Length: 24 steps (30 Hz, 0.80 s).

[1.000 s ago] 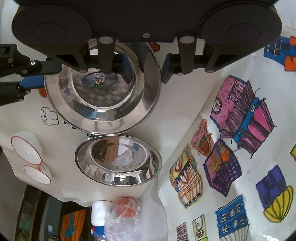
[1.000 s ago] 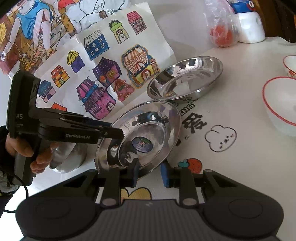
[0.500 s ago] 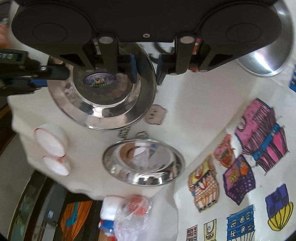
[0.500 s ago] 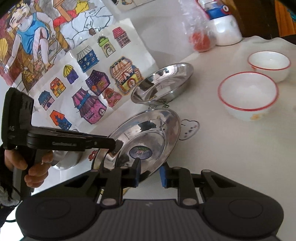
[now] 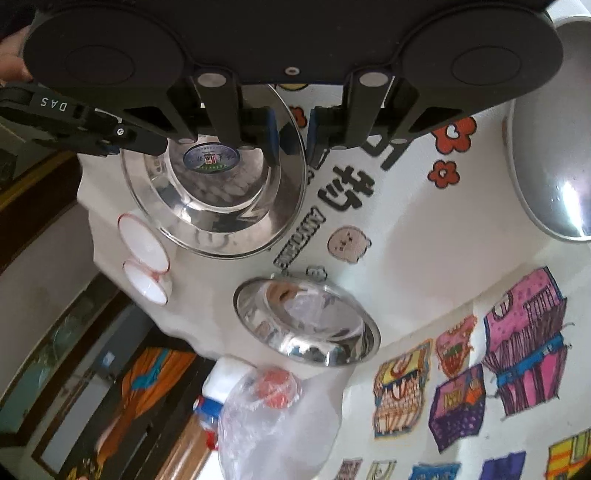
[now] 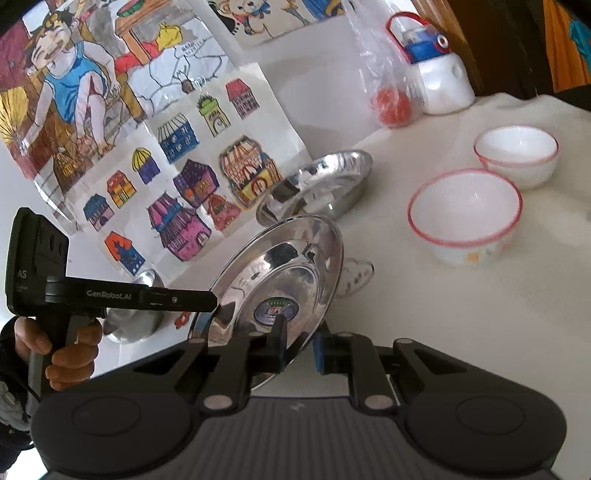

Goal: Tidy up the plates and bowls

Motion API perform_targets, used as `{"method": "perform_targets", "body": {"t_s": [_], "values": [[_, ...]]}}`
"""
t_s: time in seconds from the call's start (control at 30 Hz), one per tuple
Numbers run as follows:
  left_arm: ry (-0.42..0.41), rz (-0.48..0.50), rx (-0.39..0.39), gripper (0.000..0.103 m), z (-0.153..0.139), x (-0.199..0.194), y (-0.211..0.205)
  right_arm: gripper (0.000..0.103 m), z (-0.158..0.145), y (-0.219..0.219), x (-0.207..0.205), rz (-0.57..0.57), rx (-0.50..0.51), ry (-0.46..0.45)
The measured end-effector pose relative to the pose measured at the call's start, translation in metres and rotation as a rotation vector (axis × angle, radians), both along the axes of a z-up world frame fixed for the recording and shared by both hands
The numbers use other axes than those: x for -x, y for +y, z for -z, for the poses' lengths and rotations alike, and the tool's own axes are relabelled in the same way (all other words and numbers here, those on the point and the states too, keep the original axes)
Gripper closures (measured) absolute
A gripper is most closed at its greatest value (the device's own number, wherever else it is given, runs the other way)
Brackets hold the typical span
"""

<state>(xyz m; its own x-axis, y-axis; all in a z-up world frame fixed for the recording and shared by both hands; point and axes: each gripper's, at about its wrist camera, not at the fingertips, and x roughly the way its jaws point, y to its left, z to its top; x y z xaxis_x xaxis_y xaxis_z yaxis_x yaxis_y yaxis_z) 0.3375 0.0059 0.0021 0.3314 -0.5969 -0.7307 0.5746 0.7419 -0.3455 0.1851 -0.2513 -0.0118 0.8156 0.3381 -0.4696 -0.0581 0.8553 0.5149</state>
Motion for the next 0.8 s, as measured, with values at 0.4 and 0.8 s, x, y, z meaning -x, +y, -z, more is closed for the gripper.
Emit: {"method": "perform_targets", "body": {"t_s": [0.4, 0.8], "values": [[-0.050, -0.068, 0.099, 0.086, -0.027, -0.044, -0.009, 0.086, -0.027, -0.037, -0.094, -0.032, 0.023, -0.012], [-0.031, -0.174, 0.154, 0.085, -0.014, -0.129, -0.027, 0.086, -0.017, -0.055, -0.187, -0.080, 0.064, 0.029]]}}
